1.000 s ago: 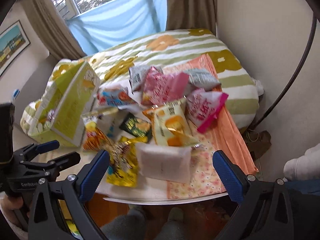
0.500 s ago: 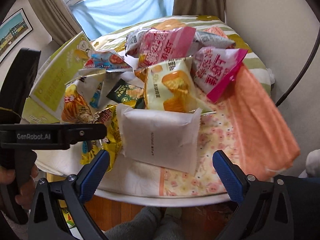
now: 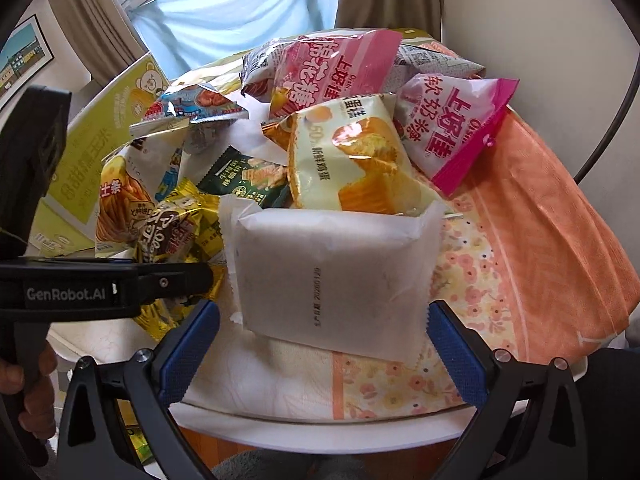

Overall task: Organize snacks
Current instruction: 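Move both tools back over the snack pile on the table, then grasp the gold chocolate bag with the left tool while the right tool grasps the white packet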

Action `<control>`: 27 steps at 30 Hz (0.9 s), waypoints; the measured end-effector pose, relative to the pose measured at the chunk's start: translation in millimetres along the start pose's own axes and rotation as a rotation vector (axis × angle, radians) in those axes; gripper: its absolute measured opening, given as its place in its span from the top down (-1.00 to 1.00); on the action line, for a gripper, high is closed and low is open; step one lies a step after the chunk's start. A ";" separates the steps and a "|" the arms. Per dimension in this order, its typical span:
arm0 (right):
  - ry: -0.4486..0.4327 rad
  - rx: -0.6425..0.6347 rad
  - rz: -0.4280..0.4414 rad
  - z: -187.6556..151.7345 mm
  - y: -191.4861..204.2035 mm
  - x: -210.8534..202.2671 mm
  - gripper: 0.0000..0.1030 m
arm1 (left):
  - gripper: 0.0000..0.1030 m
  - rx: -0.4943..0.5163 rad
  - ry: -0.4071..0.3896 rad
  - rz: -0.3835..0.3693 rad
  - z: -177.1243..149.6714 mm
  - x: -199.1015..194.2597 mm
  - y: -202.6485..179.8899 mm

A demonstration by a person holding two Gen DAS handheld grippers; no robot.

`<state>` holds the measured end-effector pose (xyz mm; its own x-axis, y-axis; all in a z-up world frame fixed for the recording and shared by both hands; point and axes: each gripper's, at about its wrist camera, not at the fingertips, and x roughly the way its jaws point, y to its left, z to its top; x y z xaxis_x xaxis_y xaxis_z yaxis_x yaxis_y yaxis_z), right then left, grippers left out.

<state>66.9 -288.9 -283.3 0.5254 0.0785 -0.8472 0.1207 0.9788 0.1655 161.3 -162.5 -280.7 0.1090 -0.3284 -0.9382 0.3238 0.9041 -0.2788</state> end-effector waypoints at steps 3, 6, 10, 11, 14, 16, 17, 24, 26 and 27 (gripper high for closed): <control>-0.006 -0.006 -0.040 1.2 4.3 5.6 -0.99 | 0.02 0.003 0.002 0.003 1.1 -2.6 1.7; -0.011 0.012 -0.066 2.7 6.9 11.4 -0.99 | 0.02 -0.001 0.007 -0.005 0.3 -2.3 6.3; -0.015 0.006 -0.099 5.0 12.9 17.3 -0.99 | 0.02 0.000 0.010 -0.011 -1.3 -1.4 7.9; -0.018 0.004 -0.107 4.3 14.2 17.3 -0.99 | 0.02 0.001 0.011 -0.012 0.2 -0.3 9.6; -0.010 -0.011 -0.146 5.8 19.7 21.5 -0.99 | 0.02 0.001 0.013 -0.015 2.1 9.1 15.6; 0.001 -0.039 -0.178 6.5 25.2 26.4 -0.99 | 0.02 0.000 0.014 -0.018 -3.0 10.0 21.7; -0.002 -0.045 -0.186 6.1 28.9 27.7 -0.99 | 0.02 0.000 0.015 -0.018 -3.4 10.1 21.6; -0.030 -0.006 -0.146 5.2 30.1 21.5 -0.61 | 0.02 0.020 0.008 -0.002 -9.3 9.7 13.6; -0.025 -0.018 -0.138 8.0 29.3 19.1 -0.39 | 0.02 0.028 0.003 0.003 -10.7 7.4 8.9; -0.021 -0.020 -0.137 7.8 25.9 17.2 -0.38 | 0.02 0.030 0.000 0.004 -11.7 5.7 6.7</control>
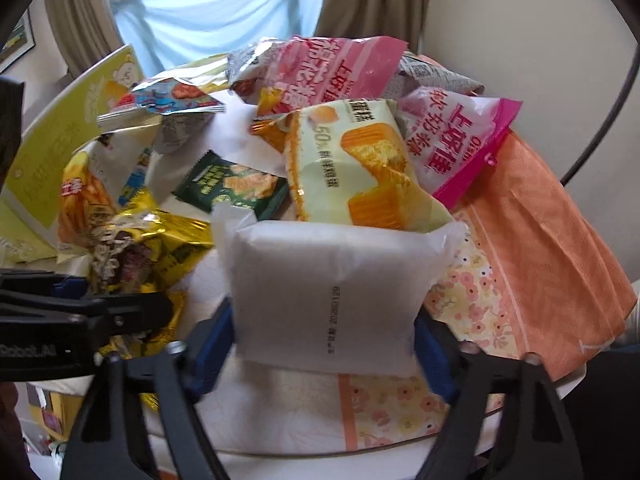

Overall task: Organize snacks
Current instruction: 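Grasp the gold chocolate bag with the left tool while the right tool grasps the white packet, then carry both packets into the cardboard box and open both tools to release them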

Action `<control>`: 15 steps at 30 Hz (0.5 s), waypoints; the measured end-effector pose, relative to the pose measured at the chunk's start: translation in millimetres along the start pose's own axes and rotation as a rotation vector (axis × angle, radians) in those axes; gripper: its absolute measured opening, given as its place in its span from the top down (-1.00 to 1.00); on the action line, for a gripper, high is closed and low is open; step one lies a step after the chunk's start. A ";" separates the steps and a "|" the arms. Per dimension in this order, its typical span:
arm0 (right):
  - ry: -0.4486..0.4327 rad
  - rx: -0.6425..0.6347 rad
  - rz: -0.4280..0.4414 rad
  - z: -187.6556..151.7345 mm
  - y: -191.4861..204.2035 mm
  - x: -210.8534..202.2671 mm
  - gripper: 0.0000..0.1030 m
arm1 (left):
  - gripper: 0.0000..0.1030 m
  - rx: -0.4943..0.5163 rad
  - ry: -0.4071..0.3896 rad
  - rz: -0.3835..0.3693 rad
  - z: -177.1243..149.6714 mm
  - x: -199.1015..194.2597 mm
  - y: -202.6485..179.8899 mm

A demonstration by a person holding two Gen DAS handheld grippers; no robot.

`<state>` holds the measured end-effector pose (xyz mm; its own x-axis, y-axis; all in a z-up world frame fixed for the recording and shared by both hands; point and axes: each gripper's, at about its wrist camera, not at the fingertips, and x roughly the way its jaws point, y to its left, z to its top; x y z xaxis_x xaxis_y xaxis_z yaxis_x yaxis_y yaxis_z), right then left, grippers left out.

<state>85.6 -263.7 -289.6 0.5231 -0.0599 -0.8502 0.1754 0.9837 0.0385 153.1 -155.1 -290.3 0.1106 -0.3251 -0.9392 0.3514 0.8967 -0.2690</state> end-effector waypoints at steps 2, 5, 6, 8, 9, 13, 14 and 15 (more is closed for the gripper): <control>0.007 0.012 0.020 -0.7 -6.3 -3.1 -0.36 | 0.02 0.000 -0.009 0.001 -1.2 -4.2 -4.0; -0.003 0.029 0.033 -0.3 -13.4 -13.1 -0.35 | 0.02 0.001 -0.029 0.004 -3.4 -15.4 -11.4; -0.010 0.027 0.036 0.9 -15.1 -17.5 -0.35 | 0.02 0.000 -0.037 0.004 -4.0 -19.6 -13.3; -0.025 0.020 0.039 5.4 -18.9 -27.3 -0.35 | 0.02 -0.005 -0.052 -0.001 -5.3 -27.6 -17.0; -0.032 0.015 0.042 6.7 -21.4 -30.4 -0.35 | 0.03 -0.007 -0.058 -0.004 -3.8 -30.6 -16.7; -0.076 -0.002 0.048 13.5 -30.2 -53.0 -0.35 | 0.04 -0.038 -0.110 -0.035 -5.1 -50.8 -21.5; -0.088 -0.004 0.048 15.9 -29.3 -57.5 -0.35 | 0.05 -0.041 -0.130 -0.039 -5.4 -57.8 -23.7; -0.102 -0.009 0.049 18.1 -30.2 -63.5 -0.35 | 0.05 -0.041 -0.146 -0.044 -6.2 -63.4 -26.1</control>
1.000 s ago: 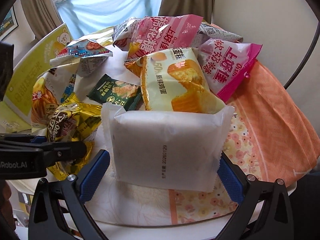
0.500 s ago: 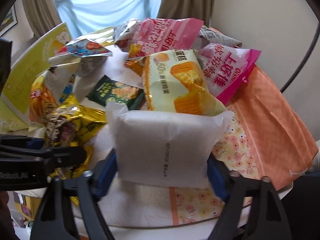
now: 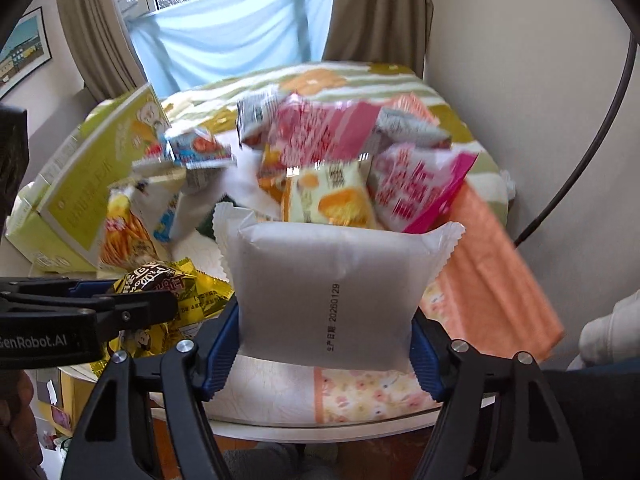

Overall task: Organize snacks
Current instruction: 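Carry both packets into the cardboard box and open both tools to release them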

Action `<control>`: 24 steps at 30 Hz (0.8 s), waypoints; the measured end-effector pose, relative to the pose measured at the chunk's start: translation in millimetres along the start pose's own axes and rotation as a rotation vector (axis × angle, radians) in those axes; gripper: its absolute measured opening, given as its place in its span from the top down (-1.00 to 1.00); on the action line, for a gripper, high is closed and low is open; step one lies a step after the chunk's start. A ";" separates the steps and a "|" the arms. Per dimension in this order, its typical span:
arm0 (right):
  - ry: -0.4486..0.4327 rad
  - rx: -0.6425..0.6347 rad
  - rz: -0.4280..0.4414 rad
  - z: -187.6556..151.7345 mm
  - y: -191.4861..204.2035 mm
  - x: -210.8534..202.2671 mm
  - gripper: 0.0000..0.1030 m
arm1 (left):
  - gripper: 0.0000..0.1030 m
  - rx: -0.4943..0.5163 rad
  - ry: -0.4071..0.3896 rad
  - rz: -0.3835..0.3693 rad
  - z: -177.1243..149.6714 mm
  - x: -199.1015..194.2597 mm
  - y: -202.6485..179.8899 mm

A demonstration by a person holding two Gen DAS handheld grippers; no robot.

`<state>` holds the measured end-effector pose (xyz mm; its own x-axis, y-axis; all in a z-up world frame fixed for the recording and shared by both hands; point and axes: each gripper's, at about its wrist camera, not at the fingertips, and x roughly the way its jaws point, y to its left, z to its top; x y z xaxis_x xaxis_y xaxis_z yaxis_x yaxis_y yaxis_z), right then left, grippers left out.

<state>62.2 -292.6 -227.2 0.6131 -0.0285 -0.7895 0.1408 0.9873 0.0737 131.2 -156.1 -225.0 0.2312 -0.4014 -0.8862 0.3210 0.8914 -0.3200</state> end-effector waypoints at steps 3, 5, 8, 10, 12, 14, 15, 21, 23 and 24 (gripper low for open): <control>-0.042 -0.022 0.010 10.5 -1.5 -18.2 -0.35 | 0.05 -0.013 -0.059 -0.030 5.4 -27.8 0.7; -0.062 -0.037 0.019 22.8 1.7 -24.4 -0.35 | 0.05 -0.027 -0.102 -0.042 10.5 -44.6 -3.0; -0.086 -0.051 0.060 38.7 3.5 -42.8 -0.35 | 0.05 -0.055 -0.187 -0.052 19.2 -82.0 2.6; -0.102 -0.079 0.084 51.6 12.3 -52.6 -0.35 | 0.05 -0.070 -0.239 -0.048 25.6 -101.8 10.8; -0.114 -0.115 0.114 67.3 25.8 -59.2 -0.35 | 0.05 -0.087 -0.293 -0.033 33.0 -125.3 24.1; -0.117 -0.140 0.150 81.7 41.0 -63.9 -0.35 | 0.05 -0.101 -0.330 -0.012 40.0 -143.2 38.6; -0.120 -0.149 0.167 87.5 48.9 -65.5 -0.35 | 0.05 -0.110 -0.348 0.001 43.2 -152.3 49.1; -0.143 -0.214 0.279 124.4 124.5 -62.5 -0.35 | 0.05 -0.174 -0.395 0.056 60.5 -194.6 117.8; -0.147 -0.228 0.301 130.9 148.7 -57.2 -0.35 | 0.05 -0.196 -0.394 0.077 65.0 -203.5 147.0; -0.142 -0.238 0.315 135.6 165.7 -53.0 -0.35 | 0.05 -0.203 -0.393 0.083 63.0 -206.6 156.9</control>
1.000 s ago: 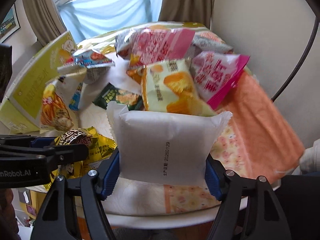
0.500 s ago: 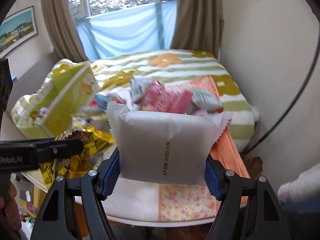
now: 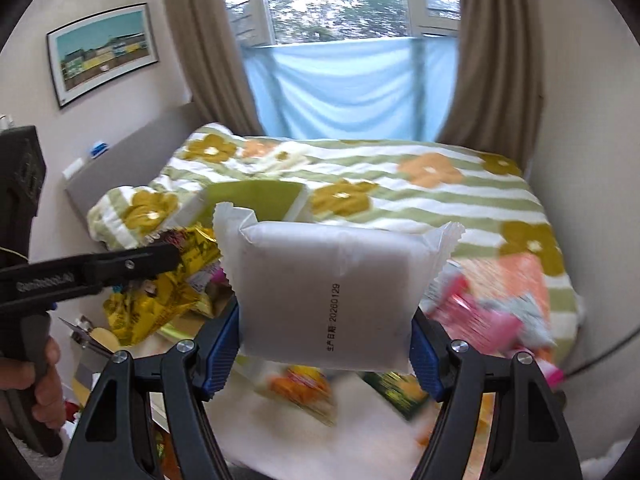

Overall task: Organize snacks
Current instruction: 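Carry both packets into the cardboard box and open both tools to release them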

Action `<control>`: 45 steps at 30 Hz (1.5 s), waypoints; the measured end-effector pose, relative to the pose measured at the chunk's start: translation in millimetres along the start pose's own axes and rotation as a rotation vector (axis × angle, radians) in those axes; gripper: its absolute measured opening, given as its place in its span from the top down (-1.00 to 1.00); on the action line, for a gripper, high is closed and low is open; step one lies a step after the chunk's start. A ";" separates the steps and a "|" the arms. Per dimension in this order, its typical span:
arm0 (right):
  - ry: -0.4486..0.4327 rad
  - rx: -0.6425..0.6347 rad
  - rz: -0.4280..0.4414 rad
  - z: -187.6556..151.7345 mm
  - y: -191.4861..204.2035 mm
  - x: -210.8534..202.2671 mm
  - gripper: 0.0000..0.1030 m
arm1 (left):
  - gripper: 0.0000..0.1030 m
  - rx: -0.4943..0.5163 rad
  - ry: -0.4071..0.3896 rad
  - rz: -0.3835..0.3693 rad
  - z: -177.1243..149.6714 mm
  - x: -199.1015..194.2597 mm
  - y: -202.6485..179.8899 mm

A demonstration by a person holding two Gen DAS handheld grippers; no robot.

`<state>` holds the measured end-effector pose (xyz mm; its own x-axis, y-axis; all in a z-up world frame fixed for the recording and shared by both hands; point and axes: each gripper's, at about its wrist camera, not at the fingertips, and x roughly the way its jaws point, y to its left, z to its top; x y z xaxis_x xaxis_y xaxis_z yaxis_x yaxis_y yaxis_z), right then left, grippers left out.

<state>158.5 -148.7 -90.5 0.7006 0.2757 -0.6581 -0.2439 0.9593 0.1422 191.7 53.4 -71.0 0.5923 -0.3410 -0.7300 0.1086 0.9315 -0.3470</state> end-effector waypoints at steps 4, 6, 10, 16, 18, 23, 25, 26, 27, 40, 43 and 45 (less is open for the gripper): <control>0.024 -0.006 0.045 14.3 35.3 31.7 -0.35 | 0.05 -0.014 0.031 0.052 13.0 7.0 51.0; 0.045 -0.009 0.057 16.9 51.2 45.1 -0.35 | 0.05 -0.020 0.054 0.069 16.3 15.5 74.7; 0.102 0.004 0.060 19.5 77.3 71.8 -0.35 | 0.05 -0.006 0.112 0.088 17.0 35.6 110.5; 0.169 0.044 0.017 15.1 98.6 98.1 -0.35 | 0.03 0.086 0.146 0.063 14.4 55.4 130.2; 0.181 0.057 0.003 14.8 101.6 100.9 -0.35 | -0.14 0.131 0.152 0.069 14.5 59.8 129.3; 0.217 0.075 -0.010 15.4 102.7 110.0 -0.35 | -0.85 0.151 0.158 0.099 12.8 59.8 133.0; 0.237 0.070 -0.006 16.3 104.2 115.9 -0.35 | -0.85 0.128 0.161 0.098 10.8 54.7 139.2; 0.246 0.065 0.000 15.8 104.8 118.6 -0.35 | -0.85 0.112 0.155 0.112 8.6 50.8 143.8; 0.255 0.057 0.008 15.1 105.7 122.0 -0.36 | -0.85 0.104 0.150 0.128 7.4 47.7 147.1; 0.349 -0.007 0.118 6.7 113.6 159.9 -0.38 | -0.85 0.006 0.104 0.200 3.4 27.9 163.1; 0.347 -0.002 0.142 6.9 114.0 159.1 -0.50 | -0.85 -0.001 0.094 0.208 2.4 24.5 162.7; 0.313 0.008 0.176 9.1 113.8 152.2 -0.75 | -0.85 -0.005 0.085 0.209 2.0 22.5 162.4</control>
<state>243.4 3.0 -167.8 0.4086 0.4060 -0.8174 -0.3363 0.8996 0.2786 224.2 197.3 -142.6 0.5319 -0.1505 -0.8333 -0.0137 0.9824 -0.1862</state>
